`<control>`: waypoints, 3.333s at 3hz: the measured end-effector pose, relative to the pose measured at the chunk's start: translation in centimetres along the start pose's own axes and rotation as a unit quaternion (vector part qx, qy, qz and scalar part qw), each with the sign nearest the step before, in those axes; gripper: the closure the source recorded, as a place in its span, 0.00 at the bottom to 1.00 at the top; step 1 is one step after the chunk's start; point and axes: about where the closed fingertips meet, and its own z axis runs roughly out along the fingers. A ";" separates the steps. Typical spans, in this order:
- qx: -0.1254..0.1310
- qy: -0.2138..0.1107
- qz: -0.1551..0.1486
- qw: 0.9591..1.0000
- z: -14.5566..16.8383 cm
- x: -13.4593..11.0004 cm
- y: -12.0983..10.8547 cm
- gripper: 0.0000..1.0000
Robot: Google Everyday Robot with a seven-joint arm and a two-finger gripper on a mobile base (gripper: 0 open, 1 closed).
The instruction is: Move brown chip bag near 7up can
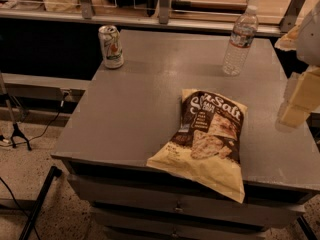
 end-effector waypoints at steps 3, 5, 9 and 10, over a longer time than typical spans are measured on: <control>0.005 0.002 0.017 1.000 -0.1 -1.4 1.1 0.00; -0.078 0.032 0.171 0.982 3.2 -2.2 4.7 0.00; -0.159 -0.051 0.270 0.948 8.0 -6.2 13.7 0.00; -0.150 -0.058 0.267 0.950 8.6 -6.3 13.6 0.00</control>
Offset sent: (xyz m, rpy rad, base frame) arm -0.0041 0.0095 -0.0016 0.0308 0.0023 -0.0061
